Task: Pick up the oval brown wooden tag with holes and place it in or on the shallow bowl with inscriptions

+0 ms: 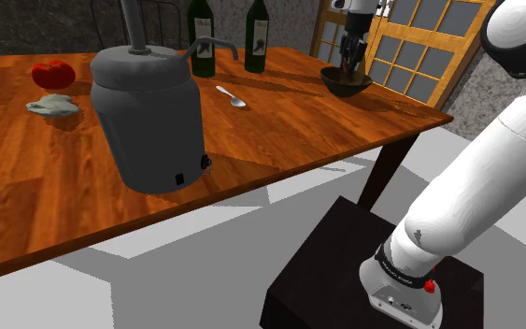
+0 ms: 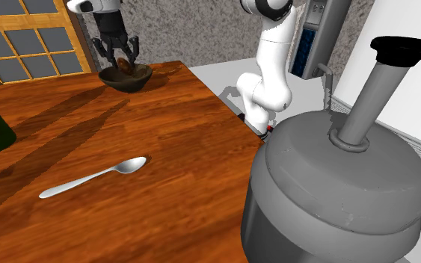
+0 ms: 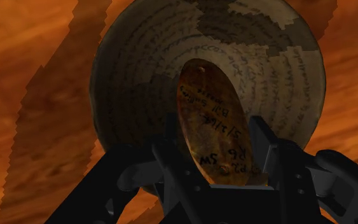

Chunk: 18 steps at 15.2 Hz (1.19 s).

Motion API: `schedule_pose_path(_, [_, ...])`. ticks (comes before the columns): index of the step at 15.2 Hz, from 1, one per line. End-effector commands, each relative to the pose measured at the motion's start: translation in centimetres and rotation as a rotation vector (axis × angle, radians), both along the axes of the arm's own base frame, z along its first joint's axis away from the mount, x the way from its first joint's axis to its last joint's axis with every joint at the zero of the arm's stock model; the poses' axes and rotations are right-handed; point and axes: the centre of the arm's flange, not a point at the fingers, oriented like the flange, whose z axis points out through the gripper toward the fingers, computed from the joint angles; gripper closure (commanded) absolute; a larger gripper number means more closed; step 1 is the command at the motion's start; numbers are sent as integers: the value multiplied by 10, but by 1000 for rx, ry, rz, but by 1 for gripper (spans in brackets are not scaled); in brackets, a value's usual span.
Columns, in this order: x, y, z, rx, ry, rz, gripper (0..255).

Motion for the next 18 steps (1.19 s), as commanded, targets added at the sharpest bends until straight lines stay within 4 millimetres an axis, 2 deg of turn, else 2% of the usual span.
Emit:
schedule_pose_path(1, [0,0,0,0,0,0,0])
schedule_pose_path(6, [0,0,0,0,0,0,0])
schedule_pose_path(10, [2,2,50,0,0,0,0])
schedule_pose_path(18, [2,2,50,0,0,0,0])
